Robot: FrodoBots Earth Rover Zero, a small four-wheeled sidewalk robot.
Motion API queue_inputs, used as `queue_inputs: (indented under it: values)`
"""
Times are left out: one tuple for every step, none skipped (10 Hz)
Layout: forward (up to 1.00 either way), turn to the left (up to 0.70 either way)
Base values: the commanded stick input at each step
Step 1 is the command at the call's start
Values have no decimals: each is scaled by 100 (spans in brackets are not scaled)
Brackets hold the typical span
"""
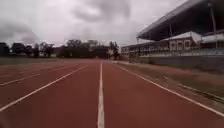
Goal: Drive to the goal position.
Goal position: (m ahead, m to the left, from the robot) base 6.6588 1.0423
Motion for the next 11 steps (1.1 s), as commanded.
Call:
queue_inputs:
  values:
    - [70,0]
    - [70,0]
    - [70,0]
    - [70,0]
    - [70,0]
    - [70,0]
    - [70,0]
    - [70,0]
    - [70,0]
    - [70,0]
    - [70,0]
